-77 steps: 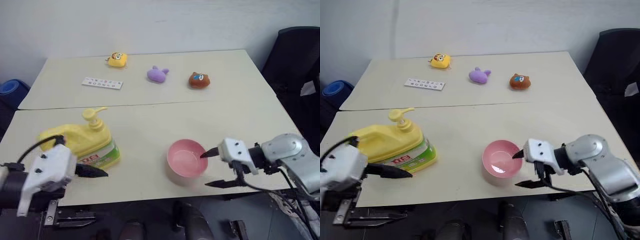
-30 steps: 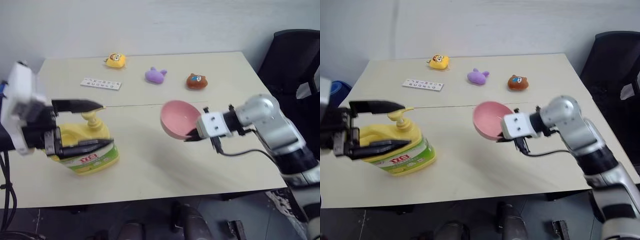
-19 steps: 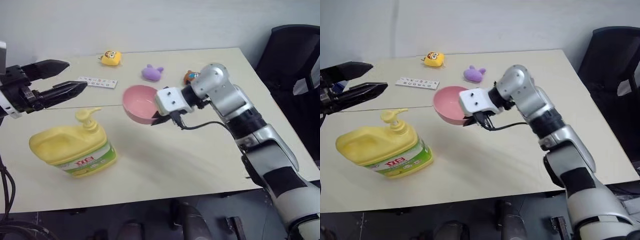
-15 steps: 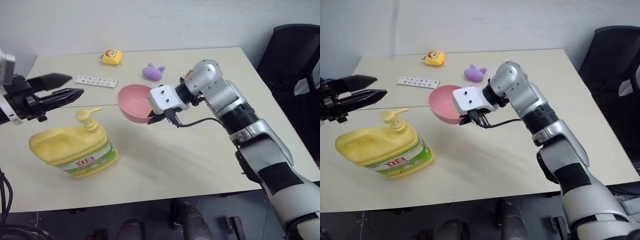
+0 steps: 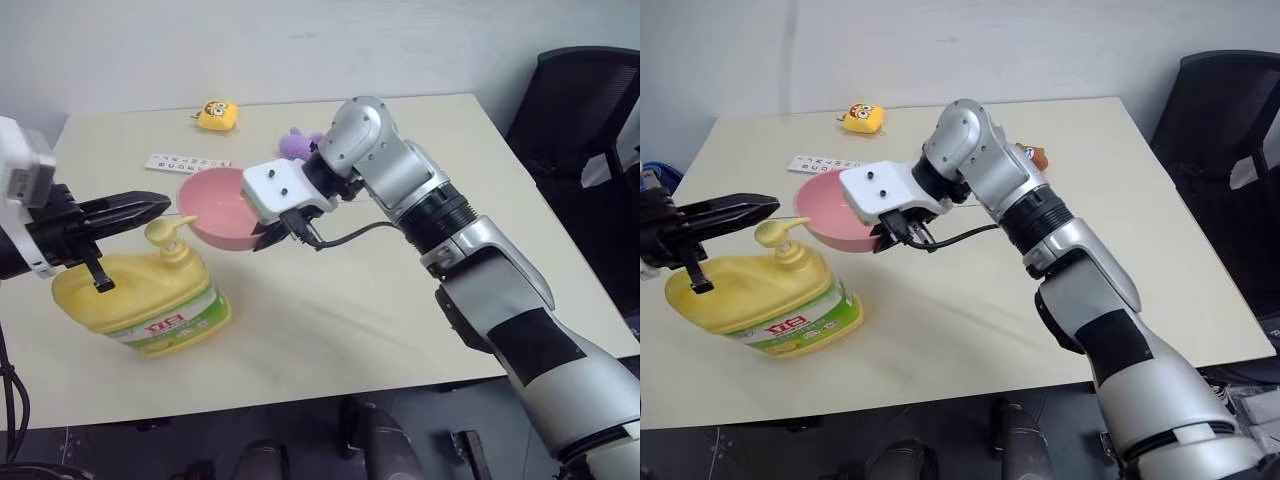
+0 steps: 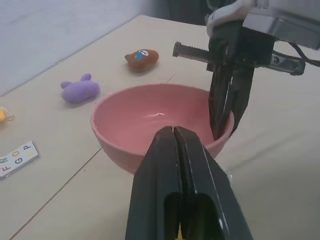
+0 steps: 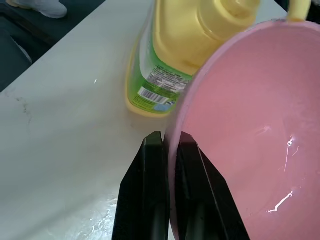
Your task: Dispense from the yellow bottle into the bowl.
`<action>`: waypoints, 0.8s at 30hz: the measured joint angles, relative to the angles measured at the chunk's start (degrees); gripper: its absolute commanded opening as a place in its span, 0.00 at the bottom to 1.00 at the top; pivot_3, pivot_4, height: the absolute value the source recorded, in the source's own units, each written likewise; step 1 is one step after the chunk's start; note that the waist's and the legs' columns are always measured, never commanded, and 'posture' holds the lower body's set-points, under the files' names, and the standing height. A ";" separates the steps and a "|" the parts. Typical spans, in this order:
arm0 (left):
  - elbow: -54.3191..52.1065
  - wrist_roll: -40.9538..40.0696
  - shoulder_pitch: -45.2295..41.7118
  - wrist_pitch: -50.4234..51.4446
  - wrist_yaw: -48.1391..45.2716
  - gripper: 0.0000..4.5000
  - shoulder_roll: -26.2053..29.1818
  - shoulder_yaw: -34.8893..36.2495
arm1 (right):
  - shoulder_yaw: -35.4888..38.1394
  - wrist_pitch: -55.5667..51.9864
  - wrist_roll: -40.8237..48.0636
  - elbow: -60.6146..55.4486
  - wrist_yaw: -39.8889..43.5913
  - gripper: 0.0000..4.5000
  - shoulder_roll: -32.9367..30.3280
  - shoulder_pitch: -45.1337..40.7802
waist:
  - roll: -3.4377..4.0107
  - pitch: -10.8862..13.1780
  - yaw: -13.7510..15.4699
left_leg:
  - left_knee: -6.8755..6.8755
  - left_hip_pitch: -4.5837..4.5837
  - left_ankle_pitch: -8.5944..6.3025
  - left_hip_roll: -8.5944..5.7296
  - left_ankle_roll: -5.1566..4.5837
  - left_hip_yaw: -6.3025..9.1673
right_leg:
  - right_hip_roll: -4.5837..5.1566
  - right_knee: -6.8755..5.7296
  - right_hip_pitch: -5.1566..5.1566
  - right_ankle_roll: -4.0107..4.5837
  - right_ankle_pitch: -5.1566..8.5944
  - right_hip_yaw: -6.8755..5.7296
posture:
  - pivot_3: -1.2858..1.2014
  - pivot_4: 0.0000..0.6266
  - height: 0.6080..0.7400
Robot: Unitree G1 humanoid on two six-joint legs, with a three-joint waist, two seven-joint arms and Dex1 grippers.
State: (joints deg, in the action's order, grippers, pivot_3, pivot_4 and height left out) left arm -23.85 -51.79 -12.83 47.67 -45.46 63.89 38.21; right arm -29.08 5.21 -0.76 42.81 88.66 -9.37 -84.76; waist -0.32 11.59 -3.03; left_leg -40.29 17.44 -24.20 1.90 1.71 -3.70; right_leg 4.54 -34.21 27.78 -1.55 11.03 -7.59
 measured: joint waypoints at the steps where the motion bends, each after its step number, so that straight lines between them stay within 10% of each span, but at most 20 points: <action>1: -0.08 -0.13 0.06 0.14 -0.18 0.01 0.00 0.77 | -0.06 0.22 0.14 0.27 0.02 0.00 0.16 -0.26 | 0.00 0.00 -0.04 | 0.00 0.00 0.00 0.00 0.00 0.00 | 0.00 0.01 0.00 0.00 0.00 0.00 | 0.52 0.24 1.00; 24: -2.82 1.63 6.91 -0.19 -2.37 0.01 -0.43 5.55 | -4.36 2.81 3.77 0.66 0.25 0.00 -0.56 -2.16 | 0.00 0.00 -0.20 | 0.01 0.00 -0.01 0.04 0.00 0.00 | 0.04 -0.01 0.03 0.01 0.00 0.01 | 0.52 0.24 1.00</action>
State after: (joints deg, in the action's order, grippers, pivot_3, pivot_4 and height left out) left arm -26.66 -50.16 -5.92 47.48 -47.83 63.45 43.76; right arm -33.44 8.03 3.01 43.46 88.91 -9.93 -86.92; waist -0.32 11.59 -3.23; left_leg -40.27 17.44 -24.21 1.94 1.71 -3.70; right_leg 4.57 -34.21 27.81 -1.54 11.03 -7.58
